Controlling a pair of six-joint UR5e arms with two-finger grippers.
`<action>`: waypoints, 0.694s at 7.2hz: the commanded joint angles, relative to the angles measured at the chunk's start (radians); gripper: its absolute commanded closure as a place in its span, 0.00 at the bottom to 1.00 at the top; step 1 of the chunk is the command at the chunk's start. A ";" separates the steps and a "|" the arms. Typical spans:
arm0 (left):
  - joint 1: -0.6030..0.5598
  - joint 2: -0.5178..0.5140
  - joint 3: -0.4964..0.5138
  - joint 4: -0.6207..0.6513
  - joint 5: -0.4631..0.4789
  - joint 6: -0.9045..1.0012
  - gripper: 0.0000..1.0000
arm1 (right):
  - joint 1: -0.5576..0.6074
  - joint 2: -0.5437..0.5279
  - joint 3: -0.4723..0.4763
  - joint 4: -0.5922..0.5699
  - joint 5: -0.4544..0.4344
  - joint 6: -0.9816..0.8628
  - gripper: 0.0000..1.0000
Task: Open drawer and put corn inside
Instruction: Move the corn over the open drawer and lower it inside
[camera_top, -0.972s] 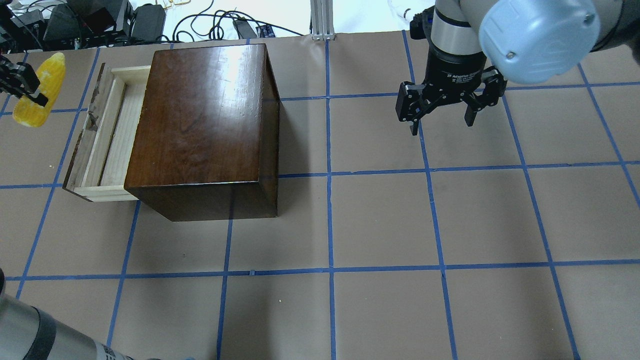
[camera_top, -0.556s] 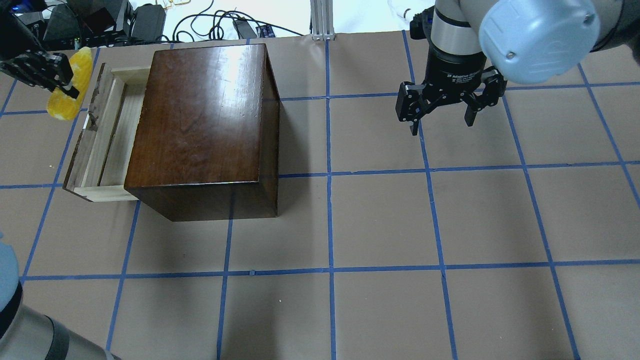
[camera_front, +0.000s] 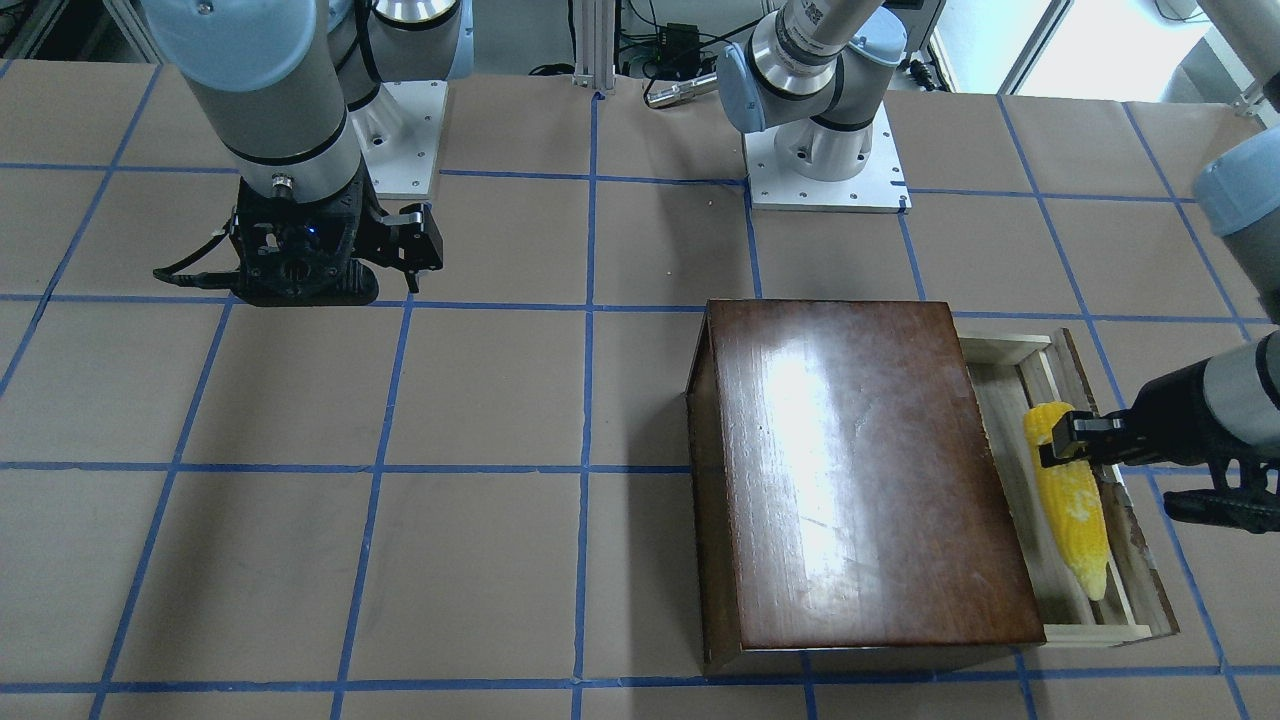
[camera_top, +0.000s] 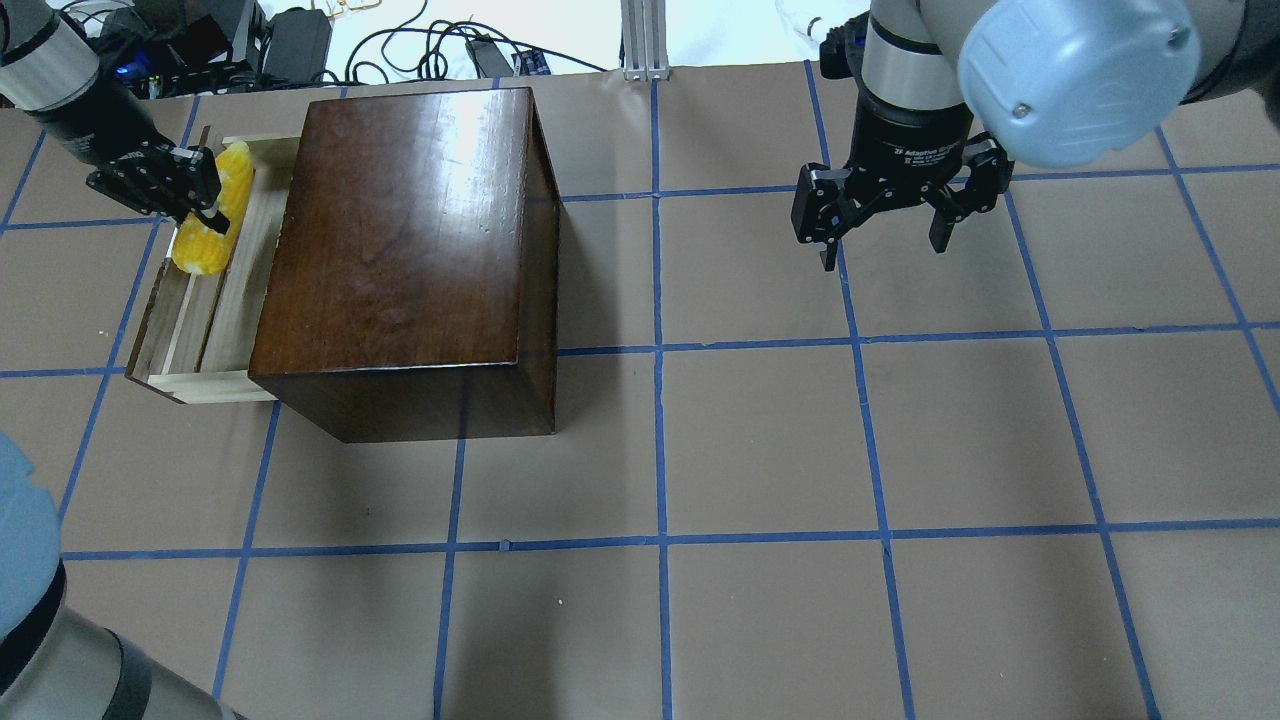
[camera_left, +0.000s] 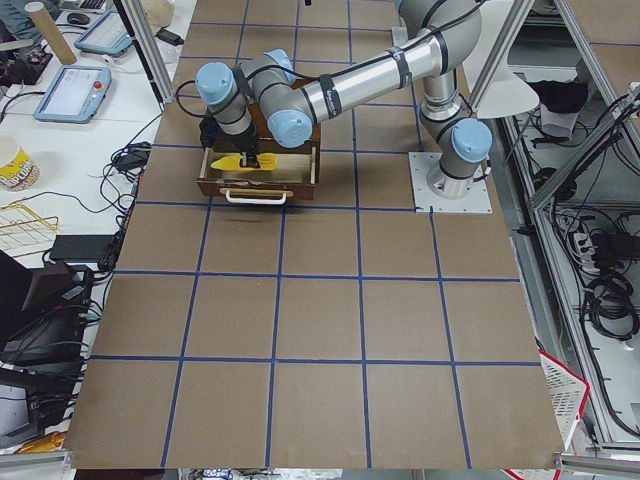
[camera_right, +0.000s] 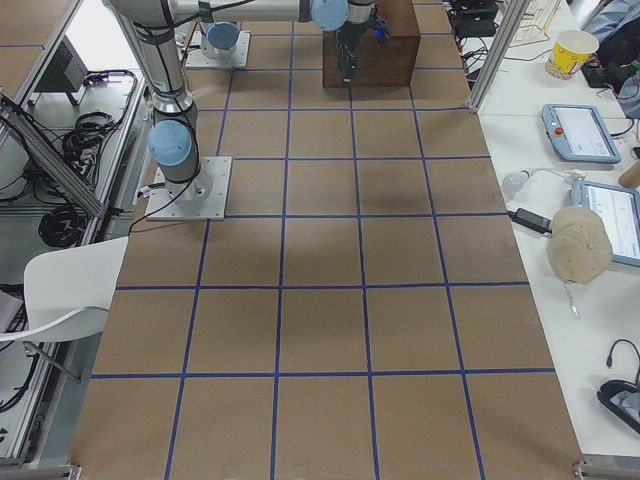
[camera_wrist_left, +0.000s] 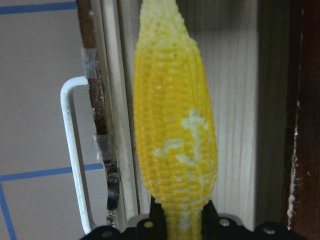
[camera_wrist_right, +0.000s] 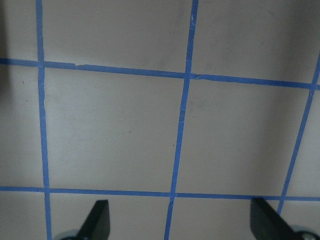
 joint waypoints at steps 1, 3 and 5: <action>0.001 -0.006 -0.035 0.015 -0.005 0.001 1.00 | 0.000 0.000 0.000 0.000 0.000 0.000 0.00; 0.001 -0.012 -0.035 0.015 -0.037 -0.002 0.95 | 0.000 0.000 0.000 0.000 0.000 0.000 0.00; 0.001 -0.026 -0.035 0.015 -0.039 0.002 0.82 | 0.000 0.000 0.000 0.000 0.000 0.000 0.00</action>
